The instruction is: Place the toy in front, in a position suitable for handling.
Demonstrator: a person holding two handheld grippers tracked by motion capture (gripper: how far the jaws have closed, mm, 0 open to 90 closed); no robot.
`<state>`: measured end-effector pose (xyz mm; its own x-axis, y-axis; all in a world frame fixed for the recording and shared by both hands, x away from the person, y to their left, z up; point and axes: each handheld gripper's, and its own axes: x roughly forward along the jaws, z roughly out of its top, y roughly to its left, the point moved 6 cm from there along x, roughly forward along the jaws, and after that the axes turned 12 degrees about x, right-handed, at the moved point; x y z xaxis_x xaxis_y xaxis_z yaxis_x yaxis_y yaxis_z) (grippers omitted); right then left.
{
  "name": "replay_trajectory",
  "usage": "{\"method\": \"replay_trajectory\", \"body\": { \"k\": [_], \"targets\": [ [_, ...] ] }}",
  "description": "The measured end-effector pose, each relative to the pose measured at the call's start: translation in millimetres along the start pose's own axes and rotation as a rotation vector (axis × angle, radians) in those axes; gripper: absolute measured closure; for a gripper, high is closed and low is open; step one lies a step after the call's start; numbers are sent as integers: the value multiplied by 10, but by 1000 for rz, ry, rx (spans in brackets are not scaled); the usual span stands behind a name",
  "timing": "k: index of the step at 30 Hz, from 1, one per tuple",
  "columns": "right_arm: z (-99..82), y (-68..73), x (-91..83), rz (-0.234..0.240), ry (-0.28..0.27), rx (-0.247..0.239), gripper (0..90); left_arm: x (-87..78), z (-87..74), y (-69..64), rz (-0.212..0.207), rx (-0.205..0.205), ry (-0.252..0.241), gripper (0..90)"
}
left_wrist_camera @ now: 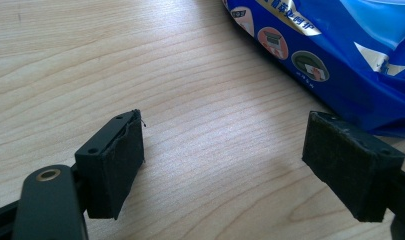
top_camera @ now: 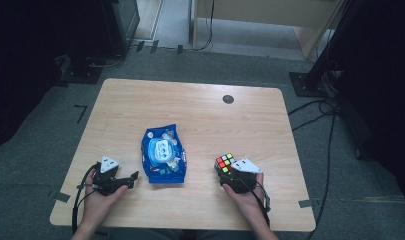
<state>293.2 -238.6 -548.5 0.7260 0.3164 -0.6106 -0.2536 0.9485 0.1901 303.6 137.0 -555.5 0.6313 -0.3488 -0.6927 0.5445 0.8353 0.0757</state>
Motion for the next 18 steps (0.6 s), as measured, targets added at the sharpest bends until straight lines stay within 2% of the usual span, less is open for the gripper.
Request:
{"method": "replay_trajectory", "body": {
  "k": [3,4,5,6,11,12,13,17,18],
  "targets": [
    [-8,9,1,0,-3,-16,343,-5,1,3,3,1,-2,171],
    [-16,16,-1,19,0,-15,297,-11,3,7,5,-1,-6,171],
    [-16,16,-1,19,0,-15,297,-11,3,7,5,-1,-6,171],
    [-29,20,6,26,4,-11,250,-24,9,17,2,-3,-7,171],
    [-56,27,16,52,-3,-29,217,-43,81,31,-14,-15,-19,180],
    [-58,27,15,53,-4,-28,213,-68,180,32,-28,-29,-46,199],
    [-58,27,15,53,-4,-28,213,-68,180,32,-28,-29,-46,216],
    [-57,29,12,59,-17,-26,215,-139,443,46,-38,-49,-120,264],
    [-61,33,7,54,-22,-28,217,-135,571,54,-40,-66,-152,340]
  ]
}}
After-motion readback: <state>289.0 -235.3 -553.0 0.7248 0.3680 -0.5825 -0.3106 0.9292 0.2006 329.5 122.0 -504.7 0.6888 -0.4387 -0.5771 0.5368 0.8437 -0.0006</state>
